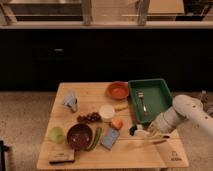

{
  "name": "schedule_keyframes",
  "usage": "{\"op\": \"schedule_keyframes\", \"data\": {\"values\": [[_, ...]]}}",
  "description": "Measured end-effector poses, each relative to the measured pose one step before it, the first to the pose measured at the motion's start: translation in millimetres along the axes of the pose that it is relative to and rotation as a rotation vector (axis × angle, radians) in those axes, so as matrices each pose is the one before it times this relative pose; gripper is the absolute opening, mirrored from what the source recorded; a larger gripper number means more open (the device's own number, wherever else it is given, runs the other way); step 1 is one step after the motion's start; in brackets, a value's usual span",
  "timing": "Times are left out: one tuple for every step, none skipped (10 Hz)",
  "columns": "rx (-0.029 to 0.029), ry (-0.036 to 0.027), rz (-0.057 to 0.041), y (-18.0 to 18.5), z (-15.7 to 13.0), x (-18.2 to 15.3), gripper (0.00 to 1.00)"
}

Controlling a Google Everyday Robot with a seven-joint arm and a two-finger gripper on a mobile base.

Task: Place brush in table surface

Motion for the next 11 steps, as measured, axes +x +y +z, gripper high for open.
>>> {"op": "schedule_keyframes", "data": {"values": [[-0.0037, 0.00344, -0.01025, 0.79, 0.78, -0.23, 0.21], [-0.01086, 0.00371, -0.02458, 3.39, 4.0, -1.22, 0.15], [-0.01093, 0.00273, -0.03071, 4.32, 3.87, -1.8, 0.04], [-0.00779, 0.0026, -0.02335, 4.49, 2.5, -0.12, 0.0], [-0.00957, 0.00274, -0.01678, 2.88, 3.55, -0.36, 0.0], [-0.00998, 0.00474, -0.01035, 1.07, 3.04, -0.89, 0.0], [-0.01321, 0.01395, -0.00084, 1.54, 4.04, 0.91, 0.0], [-0.01671, 0.02419, 0.00436, 1.31, 4.4, 1.02, 0.0], [-0.01547, 0.03725, 0.00178, 0.86, 4.4, 0.38, 0.01], [-0.01911, 0.04444, -0.00411, -0.43, 4.43, -0.94, 0.07], [-0.01696, 0.0246, -0.00873, -0.35, 4.39, -2.37, 0.16]]}}
